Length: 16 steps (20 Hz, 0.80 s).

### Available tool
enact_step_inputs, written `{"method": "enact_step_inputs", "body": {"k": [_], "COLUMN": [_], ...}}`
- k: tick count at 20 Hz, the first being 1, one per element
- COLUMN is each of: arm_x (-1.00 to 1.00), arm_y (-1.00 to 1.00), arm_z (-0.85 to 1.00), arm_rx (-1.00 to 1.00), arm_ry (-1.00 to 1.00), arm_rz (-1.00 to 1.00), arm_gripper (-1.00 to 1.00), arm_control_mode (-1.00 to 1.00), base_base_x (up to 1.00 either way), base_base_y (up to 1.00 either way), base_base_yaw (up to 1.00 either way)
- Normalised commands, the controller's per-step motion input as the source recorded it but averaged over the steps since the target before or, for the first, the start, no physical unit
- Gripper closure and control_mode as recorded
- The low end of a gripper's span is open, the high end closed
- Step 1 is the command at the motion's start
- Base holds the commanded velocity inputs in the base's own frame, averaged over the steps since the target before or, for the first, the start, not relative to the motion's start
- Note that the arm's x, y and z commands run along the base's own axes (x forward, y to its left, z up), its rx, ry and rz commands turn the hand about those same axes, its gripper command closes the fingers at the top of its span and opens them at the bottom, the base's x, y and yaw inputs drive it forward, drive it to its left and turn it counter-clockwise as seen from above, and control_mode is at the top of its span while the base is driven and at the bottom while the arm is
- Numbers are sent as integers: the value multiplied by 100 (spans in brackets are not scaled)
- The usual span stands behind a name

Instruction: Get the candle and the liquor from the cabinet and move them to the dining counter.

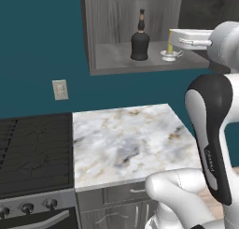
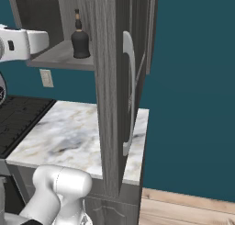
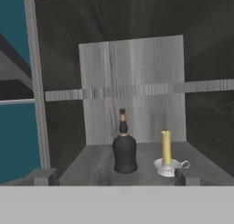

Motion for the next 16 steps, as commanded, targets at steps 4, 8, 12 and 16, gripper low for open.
{"method": "enact_step_inputs", "body": {"k": [4, 8, 12, 16], "arm_x": [37, 34, 38, 41], "arm_y": [0, 0, 0, 0], "arm_z": [-2, 0, -2, -3], "arm_rx": [0, 0, 0, 0], "arm_ry": [0, 0, 0, 0], "arm_rz": [0, 0, 0, 0], "arm_gripper": [-100, -100, -100, -100], "arm_control_mode": [-100, -100, -100, -100], "base_base_x": [0, 0, 0, 0], "base_base_y": [0, 0, 0, 0], "base_base_yaw": [0, 0, 0, 0]}}
